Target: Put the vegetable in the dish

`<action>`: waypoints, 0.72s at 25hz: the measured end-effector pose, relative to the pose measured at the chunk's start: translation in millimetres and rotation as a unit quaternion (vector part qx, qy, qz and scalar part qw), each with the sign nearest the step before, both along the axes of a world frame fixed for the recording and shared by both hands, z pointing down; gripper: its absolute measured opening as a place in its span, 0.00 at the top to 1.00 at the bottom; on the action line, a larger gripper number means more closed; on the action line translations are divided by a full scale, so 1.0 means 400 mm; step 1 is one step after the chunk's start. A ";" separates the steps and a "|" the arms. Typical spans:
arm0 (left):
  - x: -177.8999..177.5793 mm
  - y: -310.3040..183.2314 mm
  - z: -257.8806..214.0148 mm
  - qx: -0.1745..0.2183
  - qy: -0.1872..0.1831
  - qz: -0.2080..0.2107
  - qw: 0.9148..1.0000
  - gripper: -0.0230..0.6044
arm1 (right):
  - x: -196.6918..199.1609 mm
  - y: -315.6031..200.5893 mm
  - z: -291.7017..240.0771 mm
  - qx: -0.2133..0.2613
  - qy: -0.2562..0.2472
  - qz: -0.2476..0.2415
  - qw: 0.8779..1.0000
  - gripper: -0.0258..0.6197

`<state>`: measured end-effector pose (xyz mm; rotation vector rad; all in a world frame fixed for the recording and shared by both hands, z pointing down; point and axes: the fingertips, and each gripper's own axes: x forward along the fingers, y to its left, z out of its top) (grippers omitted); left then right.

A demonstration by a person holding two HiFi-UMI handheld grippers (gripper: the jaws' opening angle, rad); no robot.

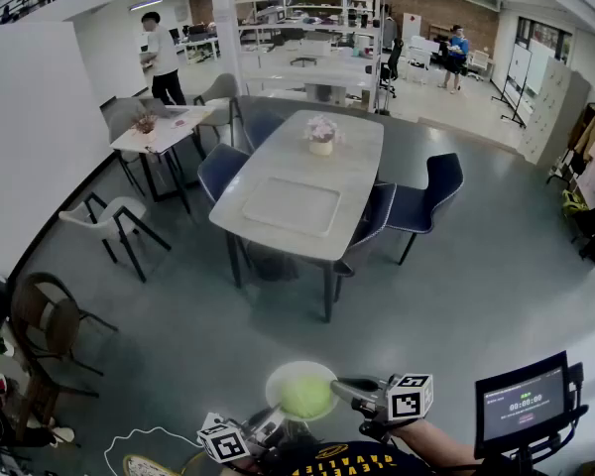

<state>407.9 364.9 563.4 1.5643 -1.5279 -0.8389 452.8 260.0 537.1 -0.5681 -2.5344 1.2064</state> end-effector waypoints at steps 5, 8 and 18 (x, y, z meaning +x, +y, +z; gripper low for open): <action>0.255 -0.052 0.016 -0.002 0.000 0.013 1.000 0.94 | 0.266 -0.045 0.023 0.016 -0.002 0.033 0.999 0.92; 0.422 -0.066 0.056 -0.013 0.005 0.021 1.000 0.94 | 0.434 -0.064 0.068 0.011 0.010 0.034 0.999 0.92; 0.611 -0.025 0.059 -0.046 -0.017 0.034 0.998 0.95 | 0.651 -0.007 0.120 -0.022 0.033 0.044 0.998 0.91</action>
